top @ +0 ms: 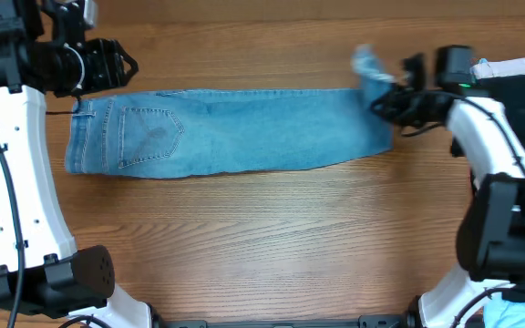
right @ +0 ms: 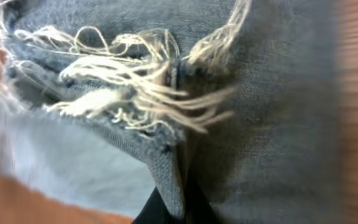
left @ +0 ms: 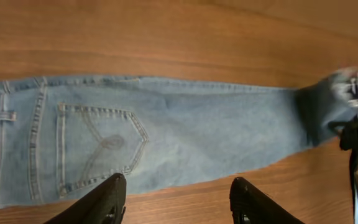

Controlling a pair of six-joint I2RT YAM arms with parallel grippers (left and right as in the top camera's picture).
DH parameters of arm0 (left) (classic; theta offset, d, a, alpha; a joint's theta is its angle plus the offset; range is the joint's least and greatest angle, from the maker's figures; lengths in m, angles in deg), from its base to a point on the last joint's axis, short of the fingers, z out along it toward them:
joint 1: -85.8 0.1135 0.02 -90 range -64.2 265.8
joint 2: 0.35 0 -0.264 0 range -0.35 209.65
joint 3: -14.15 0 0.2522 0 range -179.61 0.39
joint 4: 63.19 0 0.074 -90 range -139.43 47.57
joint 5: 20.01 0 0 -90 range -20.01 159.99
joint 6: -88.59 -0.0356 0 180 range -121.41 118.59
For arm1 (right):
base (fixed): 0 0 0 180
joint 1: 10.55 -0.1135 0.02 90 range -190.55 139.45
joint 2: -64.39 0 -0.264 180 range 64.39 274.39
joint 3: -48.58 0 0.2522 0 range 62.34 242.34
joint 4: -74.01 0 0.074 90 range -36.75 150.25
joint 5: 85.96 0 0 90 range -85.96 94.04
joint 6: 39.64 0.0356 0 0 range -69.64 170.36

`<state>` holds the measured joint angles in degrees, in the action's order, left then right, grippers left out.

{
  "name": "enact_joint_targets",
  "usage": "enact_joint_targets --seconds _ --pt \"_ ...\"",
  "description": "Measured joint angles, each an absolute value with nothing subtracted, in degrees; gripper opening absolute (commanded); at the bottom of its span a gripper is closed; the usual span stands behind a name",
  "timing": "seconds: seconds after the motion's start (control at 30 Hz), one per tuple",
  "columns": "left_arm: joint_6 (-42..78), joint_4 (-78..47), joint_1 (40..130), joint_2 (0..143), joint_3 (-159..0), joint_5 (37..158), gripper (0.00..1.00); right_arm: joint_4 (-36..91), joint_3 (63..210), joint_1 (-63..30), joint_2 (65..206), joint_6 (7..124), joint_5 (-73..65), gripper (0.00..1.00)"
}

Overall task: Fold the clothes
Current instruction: 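Carry the hem end leftward with the right gripper, folding the jeans in half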

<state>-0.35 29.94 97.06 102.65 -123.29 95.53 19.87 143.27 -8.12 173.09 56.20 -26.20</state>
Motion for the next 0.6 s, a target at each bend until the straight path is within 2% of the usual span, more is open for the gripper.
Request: enact_joint_targets --seconds 0.17,0.33,0.6 --pt "-0.35 30.36 97.06 102.65 -124.49 95.53 0.6 18.89 143.27 -23.39 173.09 55.29 -26.2 0.04" --pt "-0.35 30.66 97.04 102.65 -124.49 95.53 0.6 19.59 143.27 -34.37 173.09 55.22 -26.68 0.04" --pt "-0.35 30.73 97.04 102.65 -124.49 95.53 0.61 26.8 143.22 -41.1 173.09 58.3 -26.66 0.04"
